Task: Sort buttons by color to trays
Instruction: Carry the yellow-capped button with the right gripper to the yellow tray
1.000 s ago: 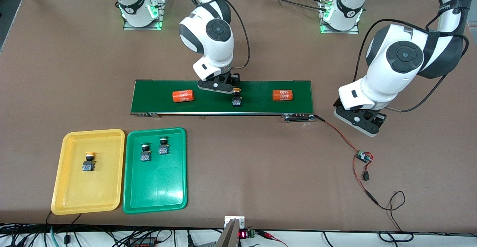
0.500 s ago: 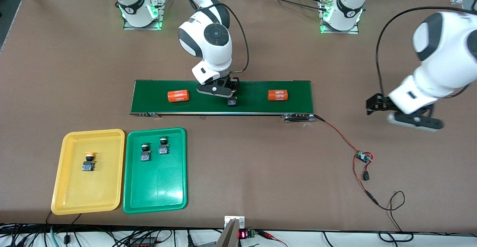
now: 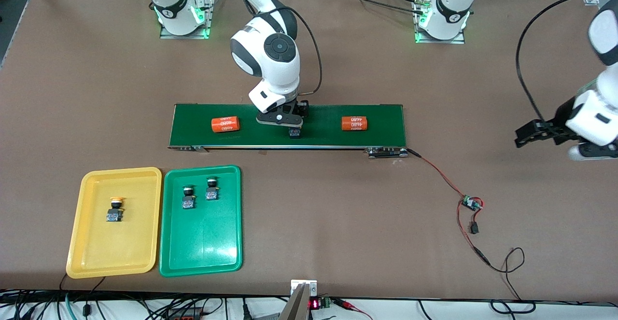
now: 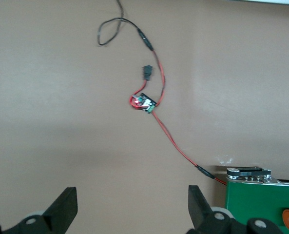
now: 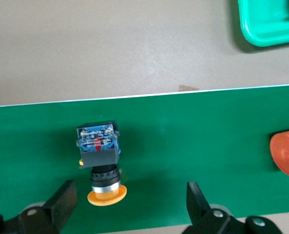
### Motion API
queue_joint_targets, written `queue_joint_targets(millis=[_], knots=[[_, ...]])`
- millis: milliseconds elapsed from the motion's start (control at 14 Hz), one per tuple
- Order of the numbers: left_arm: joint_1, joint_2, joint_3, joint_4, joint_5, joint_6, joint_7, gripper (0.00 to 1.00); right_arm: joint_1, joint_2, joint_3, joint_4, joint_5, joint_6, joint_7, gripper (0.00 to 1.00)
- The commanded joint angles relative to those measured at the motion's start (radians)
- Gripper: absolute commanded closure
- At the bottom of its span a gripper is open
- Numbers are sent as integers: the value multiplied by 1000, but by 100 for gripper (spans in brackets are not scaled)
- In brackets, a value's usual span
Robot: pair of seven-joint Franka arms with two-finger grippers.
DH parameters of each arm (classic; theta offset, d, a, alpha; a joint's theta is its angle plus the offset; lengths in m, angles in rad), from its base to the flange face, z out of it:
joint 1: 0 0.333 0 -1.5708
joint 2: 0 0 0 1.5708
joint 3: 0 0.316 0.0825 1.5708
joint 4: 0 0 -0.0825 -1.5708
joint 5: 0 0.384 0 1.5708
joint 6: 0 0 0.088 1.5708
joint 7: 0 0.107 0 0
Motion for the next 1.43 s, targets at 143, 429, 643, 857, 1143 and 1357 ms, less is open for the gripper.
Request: queue_joint_targets(millis=[143, 429, 643, 857, 1143, 1357], knots=[[-104, 2, 82, 55, -18, -90, -82, 0, -11, 42, 5, 28, -10, 29, -18, 0], [-83, -11, 71, 59, -20, -120, -65, 0, -46, 106, 5, 28, -20, 113, -25, 4], [-83, -11, 71, 58, -18, -119, -63, 0, -56, 106, 5, 28, -17, 107, -127, 56], [-85, -11, 68, 56, -21, -119, -63, 0, -76, 94, 8, 31, -3, 72, -138, 100], [-68, -2, 79, 76, -23, -111, 7, 0, -89, 82, 3, 112, 4, -61, -146, 100], [-52, -33, 81, 131, -21, -218, 24, 0, -180, 66, 2, 175, 4, -146, -259, 100]])
